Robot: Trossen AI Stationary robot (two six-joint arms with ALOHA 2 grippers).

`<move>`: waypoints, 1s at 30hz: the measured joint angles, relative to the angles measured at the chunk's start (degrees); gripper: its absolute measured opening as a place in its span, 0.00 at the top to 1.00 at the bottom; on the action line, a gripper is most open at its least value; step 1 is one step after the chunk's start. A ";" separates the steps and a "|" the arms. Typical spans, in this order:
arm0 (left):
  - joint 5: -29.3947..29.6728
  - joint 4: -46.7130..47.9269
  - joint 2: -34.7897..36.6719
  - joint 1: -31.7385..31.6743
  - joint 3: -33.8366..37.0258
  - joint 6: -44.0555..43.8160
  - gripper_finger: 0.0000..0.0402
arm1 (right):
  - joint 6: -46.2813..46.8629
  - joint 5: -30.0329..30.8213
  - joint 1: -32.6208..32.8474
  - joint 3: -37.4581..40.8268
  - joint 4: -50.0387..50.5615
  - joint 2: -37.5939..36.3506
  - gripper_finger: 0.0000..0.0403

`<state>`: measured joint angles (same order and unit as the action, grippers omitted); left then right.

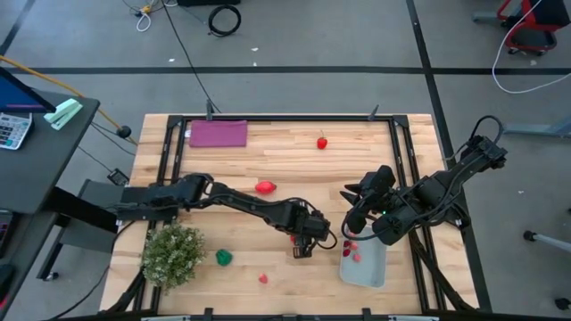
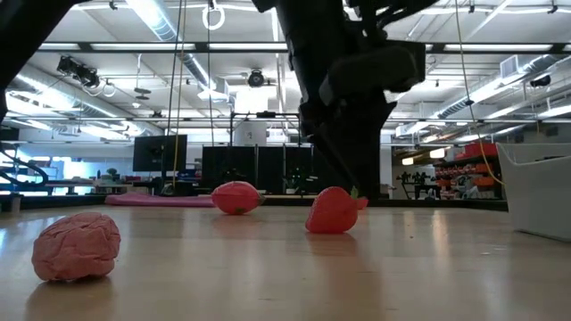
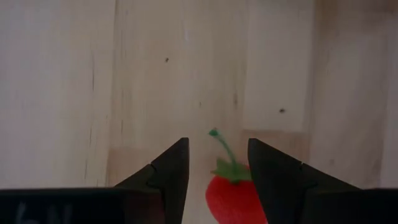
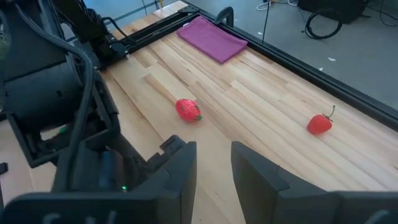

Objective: Pick and placing Produce into tupperware
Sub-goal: Put the red strawberry into the gray bin

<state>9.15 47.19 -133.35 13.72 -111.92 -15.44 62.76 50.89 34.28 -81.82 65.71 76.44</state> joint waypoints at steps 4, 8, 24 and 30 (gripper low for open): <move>0.07 0.23 -1.03 -0.16 -0.03 -0.17 0.59 | 0.02 0.00 0.02 0.00 0.00 0.00 0.73; 0.15 -0.30 -1.97 -0.18 -0.04 0.69 0.61 | 0.02 0.00 0.00 0.00 0.02 0.00 0.73; 0.23 -0.66 -1.95 0.00 -0.11 4.79 0.97 | -0.38 0.00 0.02 0.00 0.00 0.00 0.73; 0.22 -0.64 -1.91 0.16 -0.11 6.93 0.98 | -0.39 0.00 0.00 0.00 0.00 0.00 0.73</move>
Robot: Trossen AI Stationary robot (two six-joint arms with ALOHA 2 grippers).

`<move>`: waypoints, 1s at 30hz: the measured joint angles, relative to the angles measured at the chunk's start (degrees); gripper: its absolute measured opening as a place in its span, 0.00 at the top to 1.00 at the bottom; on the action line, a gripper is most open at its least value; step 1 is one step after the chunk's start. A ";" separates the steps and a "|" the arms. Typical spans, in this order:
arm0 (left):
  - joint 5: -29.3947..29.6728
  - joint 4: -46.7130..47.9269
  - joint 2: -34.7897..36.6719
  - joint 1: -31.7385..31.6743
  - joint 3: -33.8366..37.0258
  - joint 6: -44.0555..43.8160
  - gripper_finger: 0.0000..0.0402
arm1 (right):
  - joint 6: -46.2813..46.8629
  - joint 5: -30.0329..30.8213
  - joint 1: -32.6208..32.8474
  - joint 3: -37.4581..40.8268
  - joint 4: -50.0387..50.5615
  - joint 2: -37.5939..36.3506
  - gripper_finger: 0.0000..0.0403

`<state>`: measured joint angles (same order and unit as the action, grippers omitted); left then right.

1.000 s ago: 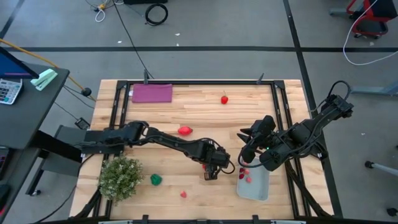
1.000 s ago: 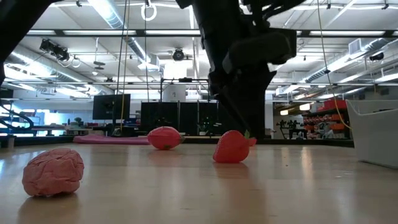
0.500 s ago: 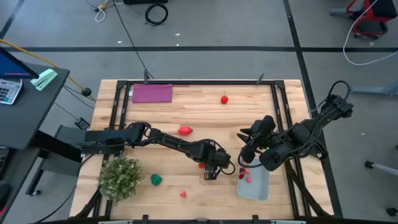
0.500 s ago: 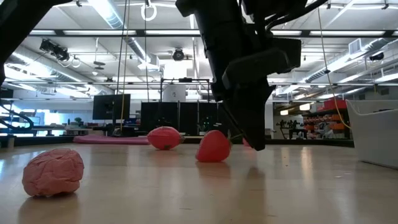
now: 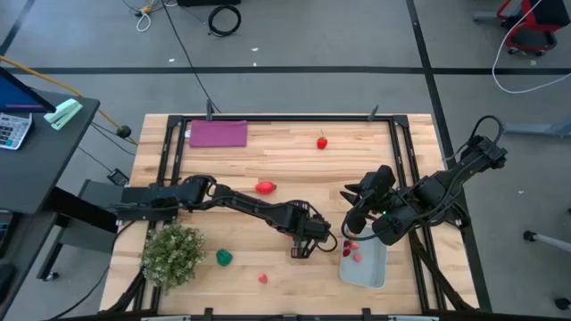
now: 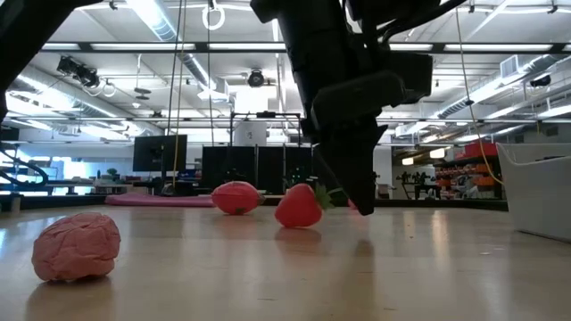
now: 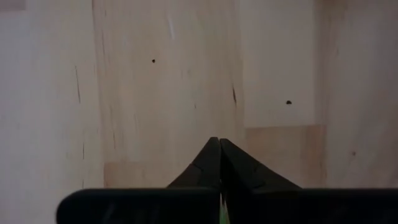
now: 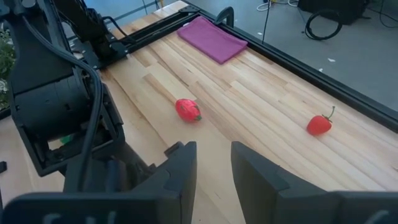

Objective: Pick and placing Produce into tupperware
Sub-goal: Put the red strawberry into the gray bin

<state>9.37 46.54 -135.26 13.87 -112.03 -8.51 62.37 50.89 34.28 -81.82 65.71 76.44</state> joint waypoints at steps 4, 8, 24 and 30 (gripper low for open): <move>-0.01 0.02 0.00 0.20 -0.22 0.27 0.98 | 0.00 0.00 0.00 0.00 0.00 0.00 0.73; 0.02 -0.24 0.04 0.26 -0.48 1.98 0.99 | 0.00 0.00 0.00 0.00 0.00 0.00 0.73; 7.41 -10.62 3.90 2.54 -0.50 10.69 0.99 | -0.56 -0.01 0.01 0.00 -0.02 0.00 0.73; 7.56 -30.23 4.13 3.97 -0.50 18.68 1.00 | -0.66 0.24 0.00 -0.18 -0.06 -0.09 0.73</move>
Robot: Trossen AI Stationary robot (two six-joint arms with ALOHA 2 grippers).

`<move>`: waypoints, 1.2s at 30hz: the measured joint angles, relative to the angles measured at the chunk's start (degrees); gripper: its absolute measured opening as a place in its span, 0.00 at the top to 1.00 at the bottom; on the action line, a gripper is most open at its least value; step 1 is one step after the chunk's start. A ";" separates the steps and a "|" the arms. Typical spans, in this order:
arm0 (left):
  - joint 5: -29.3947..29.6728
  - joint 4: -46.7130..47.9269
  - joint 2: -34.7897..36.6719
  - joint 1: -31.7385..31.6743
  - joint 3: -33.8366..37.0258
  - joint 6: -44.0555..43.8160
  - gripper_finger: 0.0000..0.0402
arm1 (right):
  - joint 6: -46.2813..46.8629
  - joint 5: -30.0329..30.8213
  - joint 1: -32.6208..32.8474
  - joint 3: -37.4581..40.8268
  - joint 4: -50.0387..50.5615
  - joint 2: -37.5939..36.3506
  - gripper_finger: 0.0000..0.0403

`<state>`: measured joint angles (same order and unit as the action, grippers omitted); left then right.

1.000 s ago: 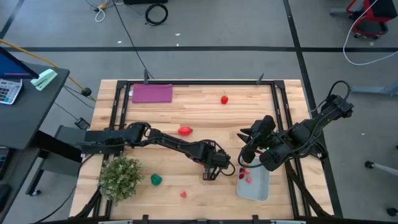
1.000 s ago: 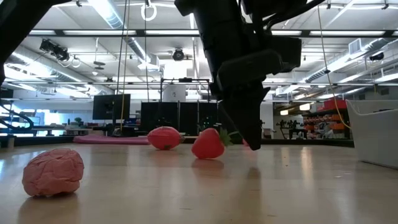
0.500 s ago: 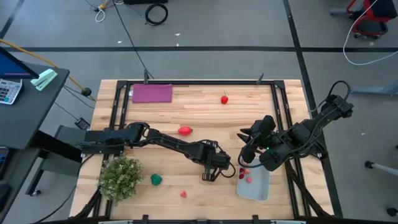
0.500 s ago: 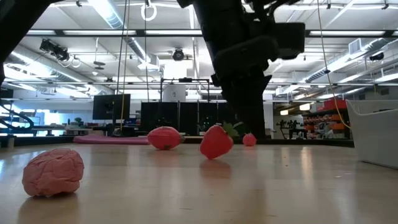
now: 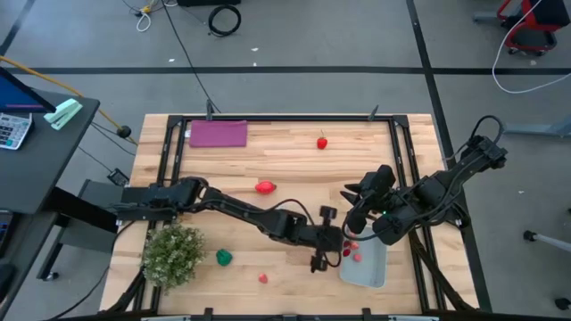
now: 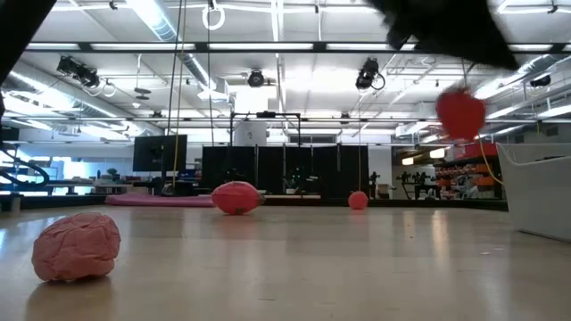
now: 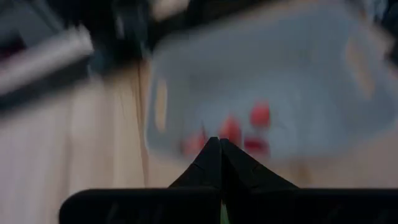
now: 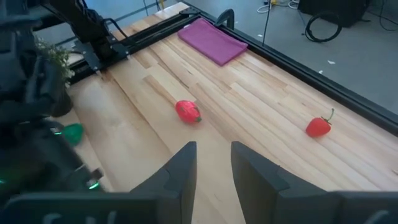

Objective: Pick and placing Produce into tupperware
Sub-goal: Put the red strawberry into the gray bin

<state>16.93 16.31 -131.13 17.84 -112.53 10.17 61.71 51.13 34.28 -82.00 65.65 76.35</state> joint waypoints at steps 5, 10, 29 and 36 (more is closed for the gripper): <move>-0.02 -11.63 0.02 1.18 -0.02 6.53 1.00 | -1.76 0.00 -0.02 -0.02 0.06 -0.06 0.73; -4.36 -17.00 -0.12 1.41 -0.02 7.02 1.00 | -1.88 0.02 -0.02 -0.02 0.00 -0.08 0.73; -12.39 -33.97 -10.96 -0.41 0.04 9.86 1.00 | -1.88 0.03 -0.02 -0.02 -0.18 -0.08 0.73; -12.29 -32.43 -11.63 -1.99 0.02 6.44 0.95 | -1.88 0.02 -0.02 -0.02 -0.16 -0.08 0.73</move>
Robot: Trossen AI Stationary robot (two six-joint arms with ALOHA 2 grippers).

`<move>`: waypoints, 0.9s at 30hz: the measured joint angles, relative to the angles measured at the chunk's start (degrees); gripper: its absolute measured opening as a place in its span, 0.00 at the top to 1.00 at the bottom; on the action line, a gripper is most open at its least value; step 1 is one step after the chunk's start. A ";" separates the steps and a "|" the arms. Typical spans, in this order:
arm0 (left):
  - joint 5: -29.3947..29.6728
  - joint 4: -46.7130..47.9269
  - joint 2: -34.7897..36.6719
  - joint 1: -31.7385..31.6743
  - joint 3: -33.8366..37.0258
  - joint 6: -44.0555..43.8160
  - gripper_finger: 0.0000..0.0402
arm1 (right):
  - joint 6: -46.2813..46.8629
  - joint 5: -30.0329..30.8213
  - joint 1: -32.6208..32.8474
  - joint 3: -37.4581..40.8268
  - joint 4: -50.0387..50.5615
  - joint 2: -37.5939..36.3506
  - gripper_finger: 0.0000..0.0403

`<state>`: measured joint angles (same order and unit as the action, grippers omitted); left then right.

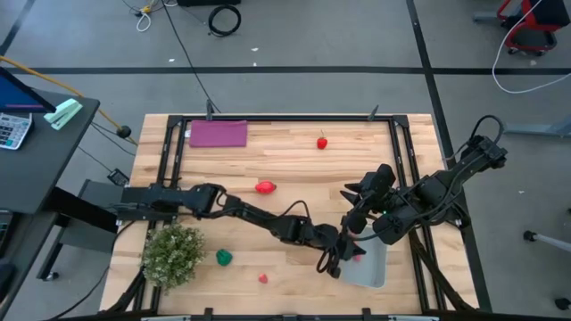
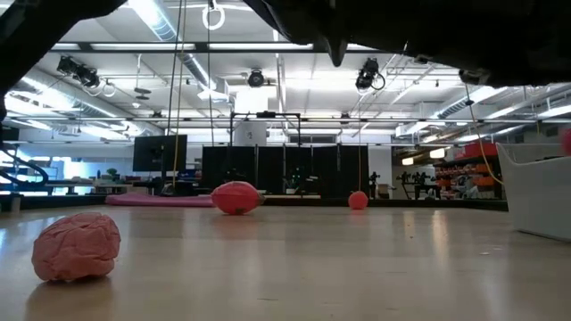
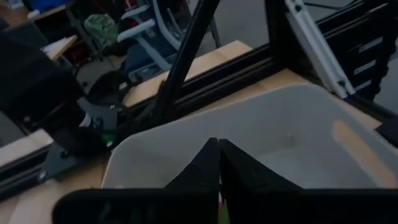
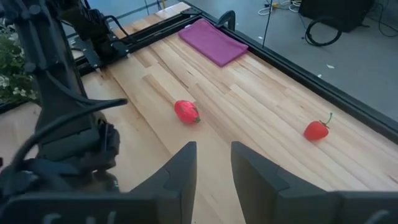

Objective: Pick and placing Produce into tupperware
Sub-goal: Put the red strawberry into the gray bin

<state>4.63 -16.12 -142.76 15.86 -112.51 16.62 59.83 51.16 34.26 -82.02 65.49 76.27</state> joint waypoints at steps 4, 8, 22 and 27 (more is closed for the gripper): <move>0.01 -1.05 0.01 -0.43 -0.01 -1.01 0.88 | -0.02 0.00 0.00 0.00 0.00 0.00 0.73; 0.01 0.41 0.02 -0.44 -0.02 -4.13 0.81 | -0.02 0.00 0.00 0.00 0.02 0.02 0.73; 4.62 35.40 14.89 0.48 -0.02 -4.31 0.80 | -0.25 0.00 -0.02 0.00 0.07 0.02 0.73; 9.06 56.82 18.53 0.40 -0.04 -6.88 0.84 | 1.53 -0.02 -0.02 0.00 -0.02 0.04 0.73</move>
<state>13.69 40.70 -124.23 16.26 -112.55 9.74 61.36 51.13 34.24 -82.02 65.47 76.31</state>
